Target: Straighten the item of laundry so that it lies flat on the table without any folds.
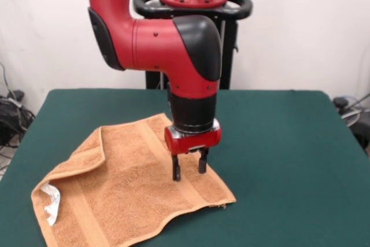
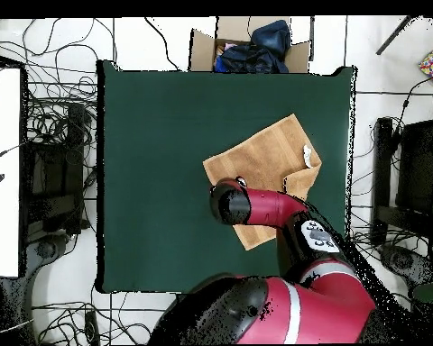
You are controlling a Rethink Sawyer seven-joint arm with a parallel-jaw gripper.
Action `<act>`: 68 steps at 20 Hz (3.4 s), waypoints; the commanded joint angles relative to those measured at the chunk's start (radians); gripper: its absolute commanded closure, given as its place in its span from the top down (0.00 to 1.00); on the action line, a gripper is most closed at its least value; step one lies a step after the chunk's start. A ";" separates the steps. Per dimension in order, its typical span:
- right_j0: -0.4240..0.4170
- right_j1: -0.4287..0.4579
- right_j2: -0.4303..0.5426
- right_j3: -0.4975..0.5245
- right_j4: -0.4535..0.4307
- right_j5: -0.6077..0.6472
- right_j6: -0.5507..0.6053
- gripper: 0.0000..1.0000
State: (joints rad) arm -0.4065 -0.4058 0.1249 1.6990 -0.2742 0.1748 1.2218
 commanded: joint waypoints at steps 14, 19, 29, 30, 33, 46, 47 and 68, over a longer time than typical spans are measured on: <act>0.034 0.127 0.017 -0.060 -0.042 -0.064 0.142 0.00; 0.059 0.095 0.003 0.022 -0.026 -0.091 0.195 0.00; 0.151 0.016 -0.022 0.245 0.071 -0.176 0.332 0.00; 0.157 0.012 -0.026 0.255 0.080 -0.183 0.334 0.00; 0.167 0.006 -0.031 0.275 0.106 -0.196 0.328 0.00; 0.172 -0.032 -0.047 0.339 0.137 -0.219 0.312 0.00; 0.174 -0.040 -0.047 0.349 0.139 -0.221 0.315 0.00; 0.207 -0.141 -0.077 0.457 0.203 -0.227 0.301 1.00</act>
State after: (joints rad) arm -0.2022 -0.5499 0.0460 2.1755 -0.1581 -0.0832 1.2492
